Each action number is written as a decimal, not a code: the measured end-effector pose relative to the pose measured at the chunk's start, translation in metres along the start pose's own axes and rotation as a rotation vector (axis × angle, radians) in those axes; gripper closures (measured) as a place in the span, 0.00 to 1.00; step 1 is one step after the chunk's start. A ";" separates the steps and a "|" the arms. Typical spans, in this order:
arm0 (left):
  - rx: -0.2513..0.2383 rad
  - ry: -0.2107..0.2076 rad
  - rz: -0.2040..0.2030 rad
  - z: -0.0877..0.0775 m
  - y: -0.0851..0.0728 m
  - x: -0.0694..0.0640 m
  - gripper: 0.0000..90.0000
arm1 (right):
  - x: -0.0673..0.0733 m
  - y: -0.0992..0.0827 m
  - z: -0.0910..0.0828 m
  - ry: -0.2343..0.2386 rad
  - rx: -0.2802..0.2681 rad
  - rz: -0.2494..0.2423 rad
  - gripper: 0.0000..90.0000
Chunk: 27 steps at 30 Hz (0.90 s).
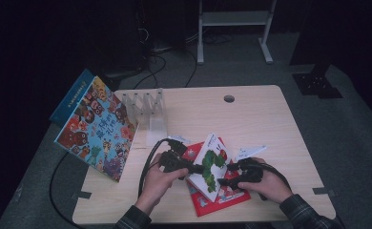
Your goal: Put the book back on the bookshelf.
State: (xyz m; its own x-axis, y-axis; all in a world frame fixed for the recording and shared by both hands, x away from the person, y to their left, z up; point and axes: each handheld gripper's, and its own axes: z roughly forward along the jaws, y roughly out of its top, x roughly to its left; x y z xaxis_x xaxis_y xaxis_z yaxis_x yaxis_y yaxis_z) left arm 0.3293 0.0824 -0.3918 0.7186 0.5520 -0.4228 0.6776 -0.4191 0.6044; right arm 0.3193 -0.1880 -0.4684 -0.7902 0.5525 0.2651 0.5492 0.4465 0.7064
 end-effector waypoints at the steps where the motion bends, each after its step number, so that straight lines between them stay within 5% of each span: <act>1: -0.002 -0.002 -0.007 -0.001 0.001 0.002 0.74 | 0.000 0.000 0.001 -0.004 -0.002 -0.004 0.24; 7: -0.014 -0.016 -0.040 -0.012 0.004 0.013 0.81 | -0.001 0.001 0.001 -0.011 -0.003 -0.009 0.27; 15: -0.034 0.023 -0.040 -0.023 0.004 0.018 0.83 | -0.006 0.003 -0.005 -0.047 -0.008 -0.009 0.29; 27: -0.052 0.078 -0.011 -0.040 0.006 0.021 0.84 | -0.046 -0.002 -0.023 -0.210 -0.052 0.048 0.31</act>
State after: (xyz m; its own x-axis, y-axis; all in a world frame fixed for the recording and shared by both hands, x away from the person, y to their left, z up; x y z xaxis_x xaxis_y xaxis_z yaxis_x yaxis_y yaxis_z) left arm 0.3422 0.1198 -0.3697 0.6952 0.6118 -0.3774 0.6753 -0.3758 0.6347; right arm 0.3480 -0.2308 -0.4671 -0.6864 0.7091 0.1611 0.5662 0.3822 0.7303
